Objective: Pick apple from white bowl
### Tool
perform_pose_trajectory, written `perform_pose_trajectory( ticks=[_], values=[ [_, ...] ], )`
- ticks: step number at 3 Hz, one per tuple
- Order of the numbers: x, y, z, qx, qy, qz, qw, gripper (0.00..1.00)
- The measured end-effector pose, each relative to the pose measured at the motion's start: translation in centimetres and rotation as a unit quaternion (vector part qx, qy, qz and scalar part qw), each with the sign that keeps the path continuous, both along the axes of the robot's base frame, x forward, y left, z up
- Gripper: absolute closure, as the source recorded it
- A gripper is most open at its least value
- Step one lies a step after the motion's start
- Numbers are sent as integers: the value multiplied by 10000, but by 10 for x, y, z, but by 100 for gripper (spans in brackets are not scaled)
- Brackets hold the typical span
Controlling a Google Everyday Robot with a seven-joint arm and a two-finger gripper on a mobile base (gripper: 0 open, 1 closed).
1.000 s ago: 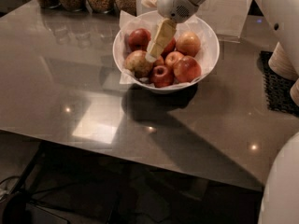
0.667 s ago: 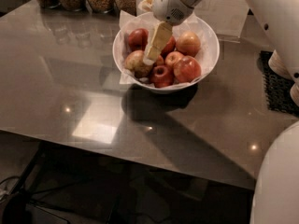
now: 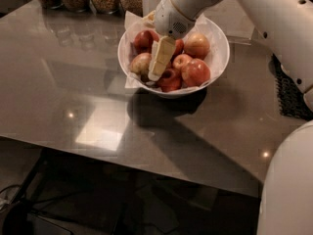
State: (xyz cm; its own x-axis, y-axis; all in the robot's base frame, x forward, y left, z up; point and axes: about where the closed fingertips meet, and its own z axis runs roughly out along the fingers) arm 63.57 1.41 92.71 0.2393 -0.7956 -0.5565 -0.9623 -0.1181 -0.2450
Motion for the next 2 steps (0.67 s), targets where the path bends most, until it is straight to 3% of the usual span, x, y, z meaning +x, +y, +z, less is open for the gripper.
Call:
perform_pose_trajectory(
  ticks=[1,2],
  values=[
    [-31,-1,22,-87,-332,68,9994,0],
    [-20,-1,13,-139,-244,97,9996,0]
  ],
)
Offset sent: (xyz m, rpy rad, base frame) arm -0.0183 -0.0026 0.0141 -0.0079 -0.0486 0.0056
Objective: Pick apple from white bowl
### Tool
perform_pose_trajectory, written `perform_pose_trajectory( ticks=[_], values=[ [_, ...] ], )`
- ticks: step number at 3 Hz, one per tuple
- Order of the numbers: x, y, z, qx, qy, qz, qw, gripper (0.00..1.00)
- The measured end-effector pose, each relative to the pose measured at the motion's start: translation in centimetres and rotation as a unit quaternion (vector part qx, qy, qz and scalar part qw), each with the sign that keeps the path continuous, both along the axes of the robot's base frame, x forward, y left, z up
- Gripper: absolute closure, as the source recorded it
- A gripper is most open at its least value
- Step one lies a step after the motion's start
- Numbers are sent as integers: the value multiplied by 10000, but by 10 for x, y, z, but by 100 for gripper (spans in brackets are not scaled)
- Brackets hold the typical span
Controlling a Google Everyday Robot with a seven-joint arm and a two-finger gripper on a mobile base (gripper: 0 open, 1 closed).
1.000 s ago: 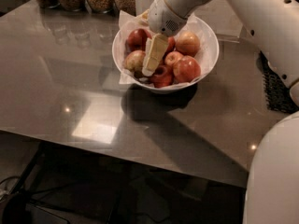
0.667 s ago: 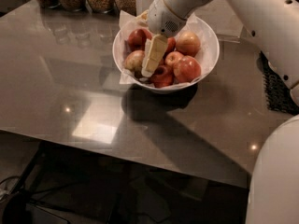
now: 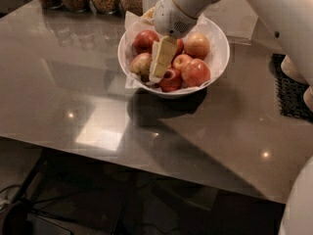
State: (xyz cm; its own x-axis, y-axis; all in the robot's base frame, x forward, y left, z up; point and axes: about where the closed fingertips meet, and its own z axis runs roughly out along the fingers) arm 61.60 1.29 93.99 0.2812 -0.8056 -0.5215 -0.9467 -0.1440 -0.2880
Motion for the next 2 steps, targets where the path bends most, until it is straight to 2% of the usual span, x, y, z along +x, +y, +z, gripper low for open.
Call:
perform_pose_trajectory(
  ticks=[1,2],
  values=[
    [11,-6,-23,-64,422,-2,9991,0],
    [7,-11,-33,-76,685,7,9976,0]
  ],
)
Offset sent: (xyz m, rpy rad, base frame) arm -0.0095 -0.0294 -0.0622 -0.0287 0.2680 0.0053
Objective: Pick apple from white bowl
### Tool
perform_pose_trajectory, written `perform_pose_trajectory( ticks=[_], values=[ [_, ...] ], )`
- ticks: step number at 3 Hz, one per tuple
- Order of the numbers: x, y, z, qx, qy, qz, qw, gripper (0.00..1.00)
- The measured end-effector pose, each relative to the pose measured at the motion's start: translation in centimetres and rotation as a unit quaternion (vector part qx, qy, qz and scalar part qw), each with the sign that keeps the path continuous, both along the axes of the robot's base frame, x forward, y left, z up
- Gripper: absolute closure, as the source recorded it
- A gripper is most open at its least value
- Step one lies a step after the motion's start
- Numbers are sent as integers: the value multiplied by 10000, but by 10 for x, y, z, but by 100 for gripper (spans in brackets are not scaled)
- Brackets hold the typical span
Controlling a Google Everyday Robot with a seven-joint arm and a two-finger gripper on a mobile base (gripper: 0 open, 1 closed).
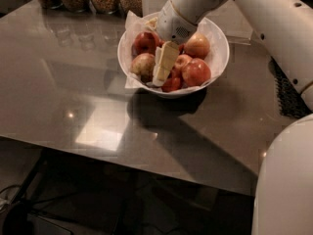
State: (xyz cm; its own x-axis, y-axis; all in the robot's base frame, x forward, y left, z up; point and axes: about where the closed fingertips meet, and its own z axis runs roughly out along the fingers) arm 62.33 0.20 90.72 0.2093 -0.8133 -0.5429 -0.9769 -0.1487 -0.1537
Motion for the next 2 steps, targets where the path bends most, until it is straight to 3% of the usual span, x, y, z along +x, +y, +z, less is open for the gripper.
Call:
perform_pose_trajectory(
  ticks=[1,2],
  values=[
    [0,0,0,0,0,0,10000,0],
    [0,0,0,0,0,0,10000,19]
  ],
)
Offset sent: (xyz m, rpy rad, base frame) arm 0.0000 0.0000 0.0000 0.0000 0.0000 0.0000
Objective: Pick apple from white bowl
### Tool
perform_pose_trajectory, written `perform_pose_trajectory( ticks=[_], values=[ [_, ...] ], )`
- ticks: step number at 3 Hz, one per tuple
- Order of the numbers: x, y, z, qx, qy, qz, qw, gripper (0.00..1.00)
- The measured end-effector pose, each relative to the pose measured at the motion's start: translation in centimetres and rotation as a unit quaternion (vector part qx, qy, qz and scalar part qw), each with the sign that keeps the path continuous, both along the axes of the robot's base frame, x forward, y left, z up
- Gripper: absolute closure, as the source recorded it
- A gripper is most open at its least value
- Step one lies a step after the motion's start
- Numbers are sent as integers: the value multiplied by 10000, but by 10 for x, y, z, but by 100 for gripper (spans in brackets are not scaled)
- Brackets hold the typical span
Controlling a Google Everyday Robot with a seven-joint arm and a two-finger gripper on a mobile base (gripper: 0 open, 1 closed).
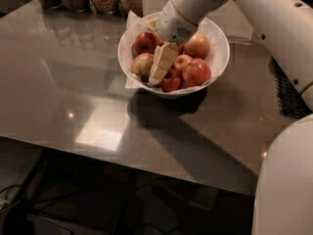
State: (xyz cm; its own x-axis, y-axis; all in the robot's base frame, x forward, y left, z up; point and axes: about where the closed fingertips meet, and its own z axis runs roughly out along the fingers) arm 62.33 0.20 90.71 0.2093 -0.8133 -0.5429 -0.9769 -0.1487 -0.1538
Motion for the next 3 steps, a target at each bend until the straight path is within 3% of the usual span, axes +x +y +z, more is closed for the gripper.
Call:
perform_pose_trajectory(
  ticks=[3],
  values=[
    [0,0,0,0,0,0,10000,89]
  ],
)
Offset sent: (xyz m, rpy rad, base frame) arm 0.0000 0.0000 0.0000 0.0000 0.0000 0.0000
